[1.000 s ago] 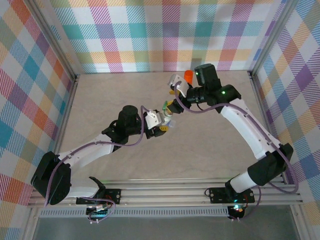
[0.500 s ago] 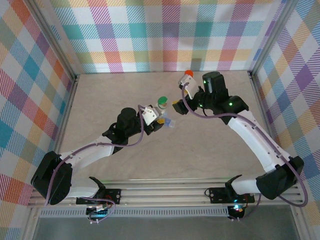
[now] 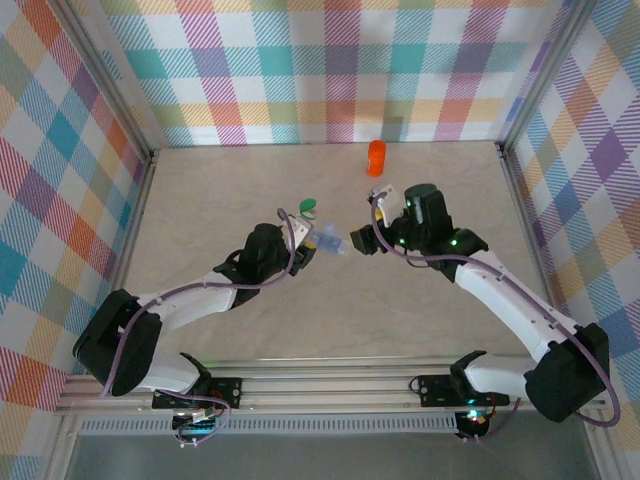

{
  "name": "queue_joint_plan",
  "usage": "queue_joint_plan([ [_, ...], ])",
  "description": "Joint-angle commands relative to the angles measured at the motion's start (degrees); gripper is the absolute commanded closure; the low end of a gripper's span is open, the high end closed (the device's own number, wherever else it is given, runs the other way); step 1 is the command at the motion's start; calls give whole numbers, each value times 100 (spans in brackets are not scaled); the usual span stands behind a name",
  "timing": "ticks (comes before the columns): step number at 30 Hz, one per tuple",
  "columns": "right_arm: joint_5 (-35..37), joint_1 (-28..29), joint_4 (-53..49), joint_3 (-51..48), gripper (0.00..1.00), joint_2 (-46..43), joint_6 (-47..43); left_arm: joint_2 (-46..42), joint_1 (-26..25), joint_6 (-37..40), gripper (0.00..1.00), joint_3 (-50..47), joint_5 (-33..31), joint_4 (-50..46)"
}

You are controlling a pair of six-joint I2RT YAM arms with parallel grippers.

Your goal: Sort the pills into containers

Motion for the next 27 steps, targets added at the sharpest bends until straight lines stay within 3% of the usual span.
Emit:
queue_joint_plan([
  [1,111,-16,897,-527,23,-367,569,88,-60,29,100,-58,-19,-107],
  [8,563,-18,1566,-1466,23,-769,882,476,-60,360,100,419,287,-929],
  [12,829,-20,1749,-1703,23,-997,937,779,-56,624,100,917,22,-1682],
  [17,1050,-13,1952,-1971,23,-1322,1039,1013,-43,1330,100,929,-723,-1814],
  [27,976,-18,2115,-2078,23,-1222,1210,1633,-25,1635,100,1314,-871,-2062],
])
